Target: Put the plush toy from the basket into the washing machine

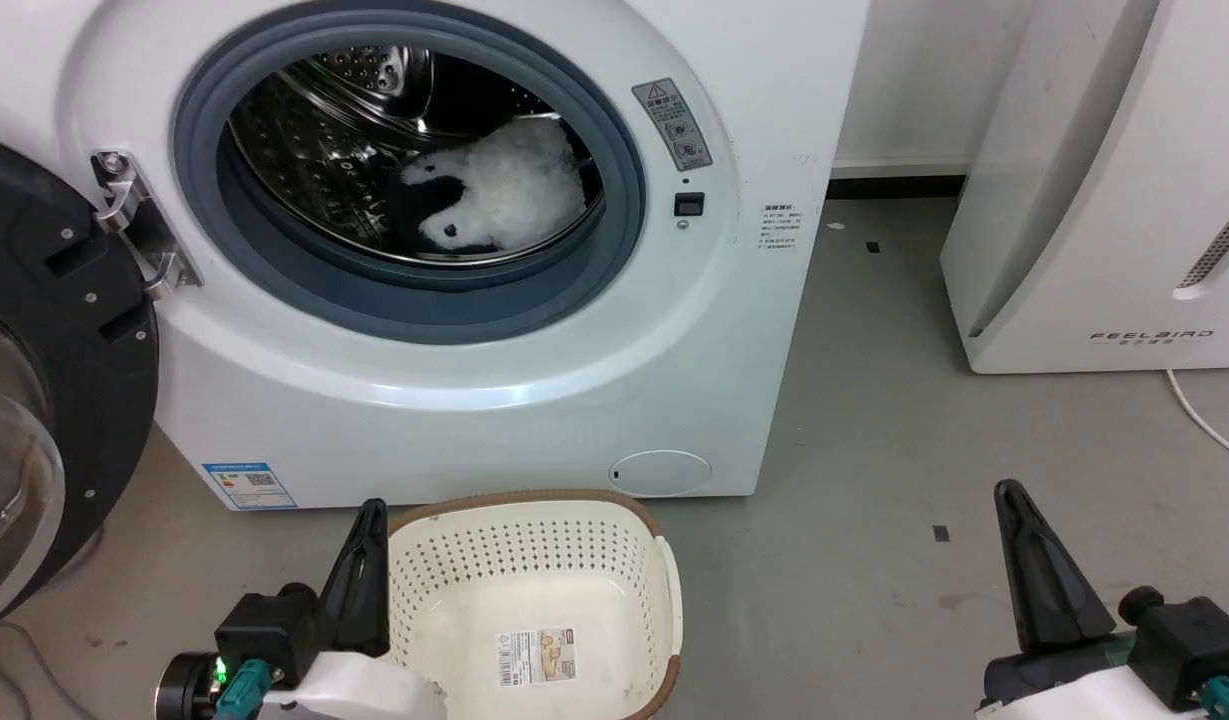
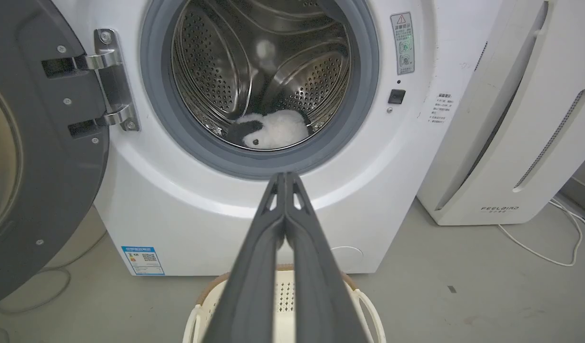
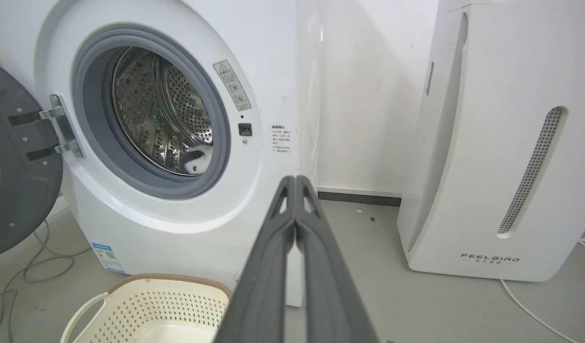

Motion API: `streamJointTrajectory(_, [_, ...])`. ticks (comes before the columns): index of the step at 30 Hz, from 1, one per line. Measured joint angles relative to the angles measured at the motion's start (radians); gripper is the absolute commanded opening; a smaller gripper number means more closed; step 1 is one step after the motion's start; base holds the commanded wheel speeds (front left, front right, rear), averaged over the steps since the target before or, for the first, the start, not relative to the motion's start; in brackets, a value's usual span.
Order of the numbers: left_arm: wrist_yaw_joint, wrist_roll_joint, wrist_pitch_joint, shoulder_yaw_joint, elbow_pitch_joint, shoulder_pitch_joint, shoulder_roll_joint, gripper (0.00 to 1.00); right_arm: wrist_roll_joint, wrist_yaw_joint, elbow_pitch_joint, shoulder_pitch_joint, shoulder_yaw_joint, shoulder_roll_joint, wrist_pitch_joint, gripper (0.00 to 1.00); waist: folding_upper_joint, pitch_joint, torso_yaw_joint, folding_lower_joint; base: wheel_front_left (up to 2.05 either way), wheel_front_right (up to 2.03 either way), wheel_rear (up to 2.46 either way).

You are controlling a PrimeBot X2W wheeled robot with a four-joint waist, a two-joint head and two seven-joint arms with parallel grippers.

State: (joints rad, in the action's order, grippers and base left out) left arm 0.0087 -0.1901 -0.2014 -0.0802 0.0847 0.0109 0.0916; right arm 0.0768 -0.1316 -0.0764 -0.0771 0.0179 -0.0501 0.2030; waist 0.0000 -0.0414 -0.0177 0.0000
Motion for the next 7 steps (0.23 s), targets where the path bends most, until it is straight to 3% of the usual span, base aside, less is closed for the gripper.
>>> streamJointTrajectory(7, [0.0, 0.013, 0.016, 0.005, -0.006, 0.0, -0.004, 0.0, -0.007, 0.0, 0.004, 0.003, -0.002, 0.0, -0.017, 0.0, 0.0, 0.003, 0.001, 0.0, 0.0, 0.0, 0.0])
